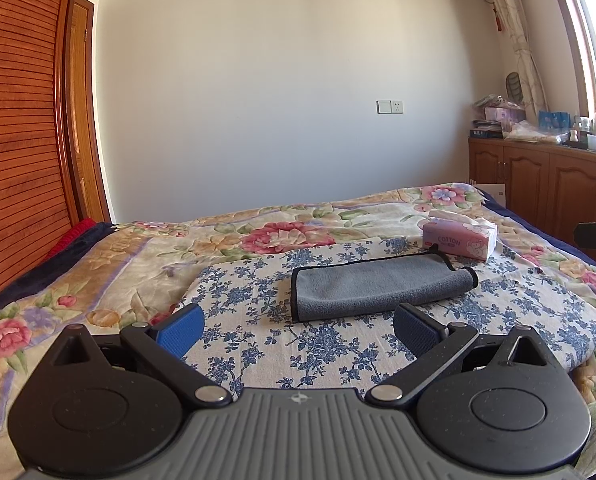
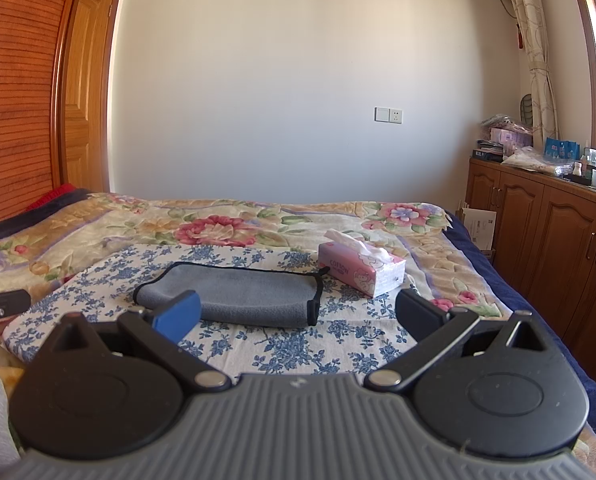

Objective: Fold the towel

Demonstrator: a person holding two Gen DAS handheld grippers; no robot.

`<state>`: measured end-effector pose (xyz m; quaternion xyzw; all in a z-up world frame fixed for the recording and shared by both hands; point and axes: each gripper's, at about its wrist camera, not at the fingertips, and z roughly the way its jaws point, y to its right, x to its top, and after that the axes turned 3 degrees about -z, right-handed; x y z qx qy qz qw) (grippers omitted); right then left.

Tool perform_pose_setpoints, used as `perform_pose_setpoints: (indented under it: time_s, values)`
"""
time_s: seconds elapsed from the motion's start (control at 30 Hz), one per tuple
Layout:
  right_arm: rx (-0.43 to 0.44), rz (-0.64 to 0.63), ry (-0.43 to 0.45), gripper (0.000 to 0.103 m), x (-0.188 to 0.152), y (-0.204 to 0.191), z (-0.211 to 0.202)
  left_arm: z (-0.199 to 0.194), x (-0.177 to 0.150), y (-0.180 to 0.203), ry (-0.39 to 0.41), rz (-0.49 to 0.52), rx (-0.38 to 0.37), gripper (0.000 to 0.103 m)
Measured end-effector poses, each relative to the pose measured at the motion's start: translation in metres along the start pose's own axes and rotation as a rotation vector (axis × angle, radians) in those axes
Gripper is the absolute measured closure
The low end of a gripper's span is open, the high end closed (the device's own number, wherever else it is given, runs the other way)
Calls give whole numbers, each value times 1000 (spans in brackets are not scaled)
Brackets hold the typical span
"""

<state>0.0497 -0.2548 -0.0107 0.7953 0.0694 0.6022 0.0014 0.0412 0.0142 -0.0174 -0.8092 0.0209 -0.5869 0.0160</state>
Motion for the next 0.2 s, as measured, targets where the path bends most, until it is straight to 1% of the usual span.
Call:
perform_pose_setpoints:
  time_s: [0.2]
  values:
    - [0, 0, -1, 0, 0, -1, -1, 0, 0, 0, -1, 0, 0, 0]
